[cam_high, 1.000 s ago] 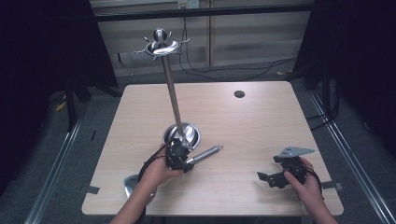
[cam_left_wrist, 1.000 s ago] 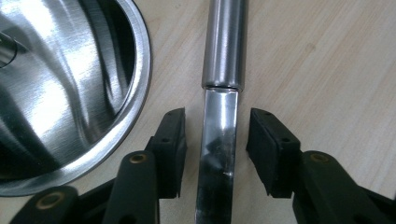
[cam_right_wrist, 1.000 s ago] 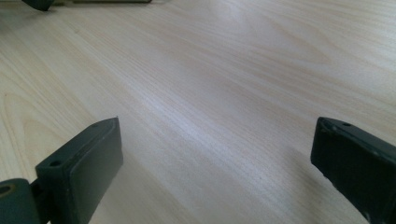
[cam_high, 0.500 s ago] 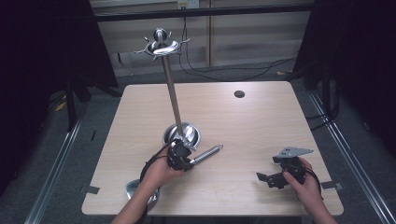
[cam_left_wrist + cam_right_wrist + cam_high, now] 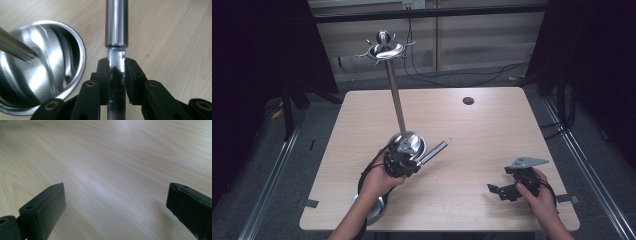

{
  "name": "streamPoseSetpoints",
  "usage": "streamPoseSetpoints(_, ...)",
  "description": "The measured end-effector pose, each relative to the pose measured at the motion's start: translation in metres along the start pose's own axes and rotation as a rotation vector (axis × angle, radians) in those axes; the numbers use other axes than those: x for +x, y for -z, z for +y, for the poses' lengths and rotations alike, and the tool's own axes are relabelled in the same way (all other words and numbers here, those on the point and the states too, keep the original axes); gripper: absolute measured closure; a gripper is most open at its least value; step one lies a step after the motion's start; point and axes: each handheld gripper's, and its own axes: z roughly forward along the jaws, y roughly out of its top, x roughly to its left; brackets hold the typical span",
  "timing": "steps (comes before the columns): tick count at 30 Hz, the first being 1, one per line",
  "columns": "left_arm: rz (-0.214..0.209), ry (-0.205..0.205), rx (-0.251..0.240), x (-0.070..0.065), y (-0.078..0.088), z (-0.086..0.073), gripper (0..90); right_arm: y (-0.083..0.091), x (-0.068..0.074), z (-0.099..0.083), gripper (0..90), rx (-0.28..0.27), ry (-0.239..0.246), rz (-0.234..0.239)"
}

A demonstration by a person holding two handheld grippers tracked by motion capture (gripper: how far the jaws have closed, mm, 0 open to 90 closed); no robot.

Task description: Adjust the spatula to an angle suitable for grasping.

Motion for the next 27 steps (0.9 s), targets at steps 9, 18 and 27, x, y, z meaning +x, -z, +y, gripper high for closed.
streamPoseSetpoints(9,0.035,0.056,-0.161,0.008,0.023,0.0,75.3,0.001,-0.001,0.0,2.0,-0.007,-0.002,-0.001)
streamPoseSetpoints(18,0.048,0.054,-0.226,0.009,0.037,0.002,75.4,-0.001,0.001,0.001,2.0,-0.008,0.0,0.007)
streamPoseSetpoints(27,0.046,0.059,-0.287,0.009,0.051,0.005,75.4,0.0,0.0,0.001,2.0,-0.015,-0.003,0.008)
